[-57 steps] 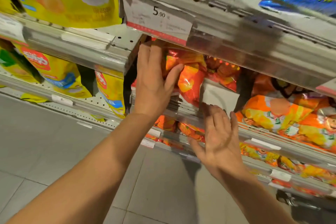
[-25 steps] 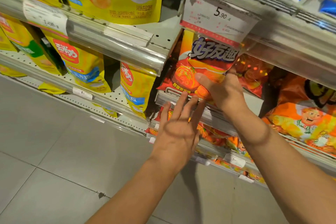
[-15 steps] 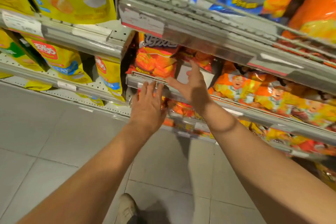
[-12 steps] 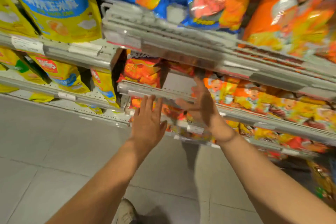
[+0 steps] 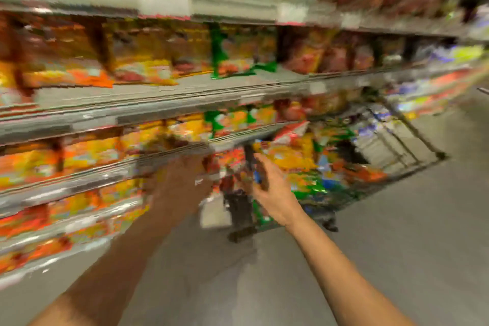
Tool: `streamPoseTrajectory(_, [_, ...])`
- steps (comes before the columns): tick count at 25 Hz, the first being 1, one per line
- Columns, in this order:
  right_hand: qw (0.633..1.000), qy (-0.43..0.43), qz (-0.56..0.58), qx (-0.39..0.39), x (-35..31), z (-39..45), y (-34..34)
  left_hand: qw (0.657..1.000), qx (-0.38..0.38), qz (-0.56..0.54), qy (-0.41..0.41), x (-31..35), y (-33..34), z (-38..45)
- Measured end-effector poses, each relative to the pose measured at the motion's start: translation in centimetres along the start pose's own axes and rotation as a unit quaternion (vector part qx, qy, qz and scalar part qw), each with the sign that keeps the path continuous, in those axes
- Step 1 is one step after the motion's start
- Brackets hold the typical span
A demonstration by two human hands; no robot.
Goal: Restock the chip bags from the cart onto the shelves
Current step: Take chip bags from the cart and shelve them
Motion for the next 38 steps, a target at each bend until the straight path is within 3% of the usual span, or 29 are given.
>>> streamPoseTrajectory(2, [0.998, 0.041, -0.01, 0.044, 4.0, -2.7, -5.7, 0.998, -0.013, -0.034, 0.044, 6.6, 3.1, 2.7])
streamPoseTrajectory(5, [0.991, 0.088, -0.015, 0.099, 9.8, -6.6, -11.6, 0.986, -0.064, 0.029, 0.15, 14.0, 8.4, 7.0])
streamPoseTrajectory(11, [0.969, 0.189, 0.044, 0.156, 20.1, -11.1, -17.5, 0.957, -0.193, 0.081, 0.2, 18.5, 17.3, 15.3])
streamPoseTrajectory(17, [0.952, 0.246, 0.087, 0.158, 27.2, -5.9, -21.2, 0.948, -0.262, 0.125, 0.127, 17.1, 21.1, 27.5])
streamPoseTrajectory(22, [0.951, 0.259, 0.145, 0.082, 30.2, 2.7, -20.9, 0.934, -0.325, 0.15, 0.015, 13.4, 22.6, 35.0])
streamPoseTrajectory(27, [0.937, 0.288, 0.198, 0.012, 32.8, 7.8, -21.5, 0.909, -0.373, 0.167, -0.084, 10.2, 23.9, 37.0])
streamPoseTrajectory(30, [0.945, 0.291, 0.147, 0.009, 35.5, 9.5, -25.0, 0.906, -0.366, 0.184, -0.108, 9.9, 25.3, 37.3])
streamPoseTrajectory(32, [0.951, 0.309, -0.007, 0.031, 38.1, 9.7, -28.5, 0.903, -0.369, 0.182, -0.12, 10.0, 26.2, 37.0])
streamPoseTrajectory(35, [0.89, 0.361, -0.277, -0.03, 42.8, 9.0, -32.1, 0.872, -0.395, 0.24, -0.165, 10.7, 27.6, 35.7])
streamPoseTrajectory(38, [0.861, 0.383, -0.317, -0.106, 46.7, 8.7, -34.0, 0.852, -0.398, 0.273, -0.202, 13.0, 27.7, 35.3])
Point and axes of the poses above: each hand's wrist, its own z-axis towards the middle knuckle, its own y-axis out of the palm, x = y × z, the point moved 6 cm from there along z, towards the middle knuckle, and after that the axes turned 15 degrees about -x, right-handed, at the moved point
